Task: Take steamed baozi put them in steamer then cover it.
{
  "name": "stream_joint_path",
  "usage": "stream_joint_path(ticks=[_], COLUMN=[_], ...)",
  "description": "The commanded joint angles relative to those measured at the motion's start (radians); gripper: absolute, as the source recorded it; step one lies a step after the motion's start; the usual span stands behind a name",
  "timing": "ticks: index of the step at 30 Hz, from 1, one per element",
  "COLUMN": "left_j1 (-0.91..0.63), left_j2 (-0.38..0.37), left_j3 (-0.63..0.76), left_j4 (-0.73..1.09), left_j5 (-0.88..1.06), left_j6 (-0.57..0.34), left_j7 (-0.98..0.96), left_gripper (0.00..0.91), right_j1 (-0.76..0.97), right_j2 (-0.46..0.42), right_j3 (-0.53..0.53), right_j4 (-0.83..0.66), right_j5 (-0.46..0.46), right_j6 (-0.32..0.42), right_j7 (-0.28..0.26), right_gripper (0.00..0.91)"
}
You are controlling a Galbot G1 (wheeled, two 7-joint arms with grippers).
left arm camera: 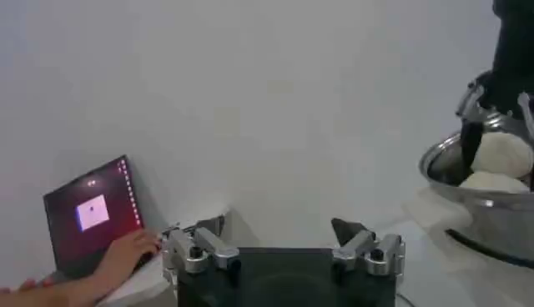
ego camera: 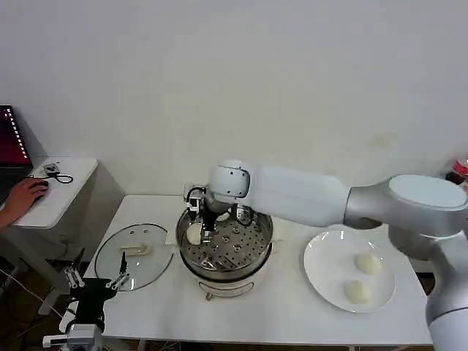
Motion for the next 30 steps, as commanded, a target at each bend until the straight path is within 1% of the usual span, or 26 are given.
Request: stream_joint_path(ticks=[1,2,3,4,6,7,8,9,11,12,13,14,16,17,20,21,22,24,25,26,27,29,30], left_j1=[0.002,0.001,0.0,-0.002,-0.004,-0.003,0.0,0.001,0.005,0.005,0.004,0.004,0.006,0.006,0.006,0.006,0.007,0.007,0.007,0.008,0.008,0.009,0.01], left_j2=[0.013,0.019,0.022,0.025,0.027,0.027,0.03,0.032,0.037,0.038,0.038,0.038,0.036,0.035,0.031,0.03,0.028,0.026,0.024,0.022,0.02,0.017,0.016], left_j3=[0.008,0.01,0.011,0.012,0.014,0.016,0.02,0.024,0.029,0.03,0.031,0.034,0.041,0.047,0.056,0.057,0.057,0.056,0.055,0.055,0.055,0.055,0.055], left_j4=[0.003,0.005,0.006,0.007,0.006,0.005,0.005,0.006,0.012,0.014,0.019,0.022,0.022,0.023,0.026,0.026,0.027,0.031,0.033,0.035,0.037,0.039,0.039], left_j5=[-0.003,-0.005,-0.007,-0.008,-0.014,-0.014,-0.013,-0.013,-0.012,-0.012,-0.012,-0.01,-0.006,-0.002,0.008,0.009,0.01,0.012,0.014,0.016,0.017,0.02,0.021], left_j6=[0.002,0.003,0.004,0.005,0.006,0.007,0.006,0.006,0.005,0.005,0.004,0.004,0.004,0.003,0.003,0.003,0.002,0.002,0.002,0.001,0.001,0.0,0.0], left_j7=[0.002,0.003,0.003,0.004,0.005,0.005,0.007,0.007,0.009,0.009,0.009,0.009,0.009,0.01,0.011,0.011,0.011,0.011,0.01,0.01,0.01,0.009,0.009], left_gripper=[0.907,0.907,0.907,0.907,0.907,0.907,0.907,0.907,0.907,0.907,0.907,0.907,0.907,0.907,0.907,0.907,0.907,0.907,0.907,0.907,0.907,0.907,0.907], right_j1=[0.22,0.237,0.265,0.287,0.306,0.311,0.321,0.323,0.309,0.286,0.247,0.2,0.011,-0.023,-0.118,-0.193,-0.239,-0.294,-0.415,-0.506,-0.533,-0.683,-0.696], right_j2=[-0.24,-0.27,-0.333,-0.4,-0.506,-0.54,-0.64,-0.709,-0.814,-0.862,-0.899,-0.939,-1.031,-1.068,-1.135,-1.153,-1.161,-1.163,-1.167,-1.165,-1.161,-1.15,-1.144], right_j3=[-0.056,-0.064,-0.076,-0.087,-0.106,-0.114,-0.135,-0.148,-0.151,-0.139,-0.115,-0.069,0.084,0.092,0.106,0.167,0.198,0.218,0.304,0.365,0.382,0.507,0.513], right_j4=[0.242,0.261,0.293,0.318,0.362,0.372,0.396,0.404,0.418,0.423,0.428,0.435,0.453,0.463,0.484,0.485,0.484,0.477,0.47,0.46,0.455,0.436,0.429], right_j5=[0.026,0.016,0.001,-0.037,-0.117,-0.133,-0.227,-0.277,-0.377,-0.411,-0.443,-0.458,-0.494,-0.518,-0.581,-0.604,-0.623,-0.648,-0.656,-0.665,-0.665,-0.683,-0.693], right_j6=[0.025,0.034,0.054,0.082,0.128,0.148,0.194,0.23,0.292,0.325,0.336,0.345,0.348,0.365,0.382,0.386,0.39,0.392,0.392,0.392,0.391,0.389,0.389], right_j7=[-0.048,-0.062,-0.092,-0.127,-0.166,-0.185,-0.225,-0.247,-0.291,-0.303,-0.31,-0.315,-0.315,-0.318,-0.313,-0.311,-0.305,-0.294,-0.291,-0.283,-0.28,-0.269,-0.266], right_gripper=[0.907,0.907,0.907,0.907,0.907,0.907,0.907,0.907,0.907,0.907,0.907,0.907,0.907,0.907,0.907,0.907,0.907,0.907,0.907,0.907,0.907,0.907,0.907])
